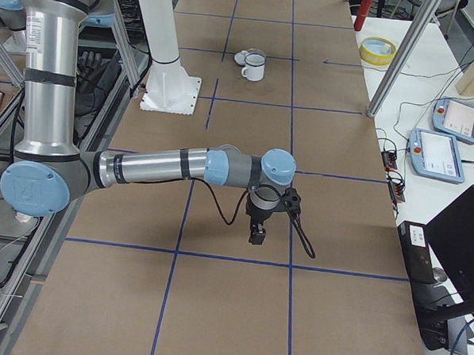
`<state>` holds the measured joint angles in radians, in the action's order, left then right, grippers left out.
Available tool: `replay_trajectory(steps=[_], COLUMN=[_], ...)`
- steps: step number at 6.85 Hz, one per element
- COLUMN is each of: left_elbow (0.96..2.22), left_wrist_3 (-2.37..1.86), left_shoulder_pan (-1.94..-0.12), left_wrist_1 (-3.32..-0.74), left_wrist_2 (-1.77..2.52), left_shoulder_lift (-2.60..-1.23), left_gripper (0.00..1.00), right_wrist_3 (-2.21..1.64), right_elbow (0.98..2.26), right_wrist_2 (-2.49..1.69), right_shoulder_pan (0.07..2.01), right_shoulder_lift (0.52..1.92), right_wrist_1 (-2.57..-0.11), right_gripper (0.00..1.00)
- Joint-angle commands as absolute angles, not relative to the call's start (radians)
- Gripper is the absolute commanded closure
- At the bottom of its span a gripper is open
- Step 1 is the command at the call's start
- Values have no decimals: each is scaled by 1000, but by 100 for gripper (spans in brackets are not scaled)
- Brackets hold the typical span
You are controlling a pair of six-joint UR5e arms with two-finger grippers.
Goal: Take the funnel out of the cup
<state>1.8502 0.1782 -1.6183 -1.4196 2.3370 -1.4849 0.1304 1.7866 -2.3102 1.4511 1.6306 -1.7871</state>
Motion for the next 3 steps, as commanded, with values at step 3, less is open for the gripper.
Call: replay_trajectory(steps=[3], left_elbow=[1812], left_wrist_3=[173], left_shoulder_pan=[-1626], left_wrist_1=[-1518], left_wrist_2=[2326], left_shoulder_lift=[-1686], left_gripper=[0], right_wrist_3=[130], right_elbow=[1787], right_wrist_2=[-2310], right_shoulder_pan=[1451], right_shoulder_lift=[1631], right_wrist_1=[-1787], right_gripper=[0])
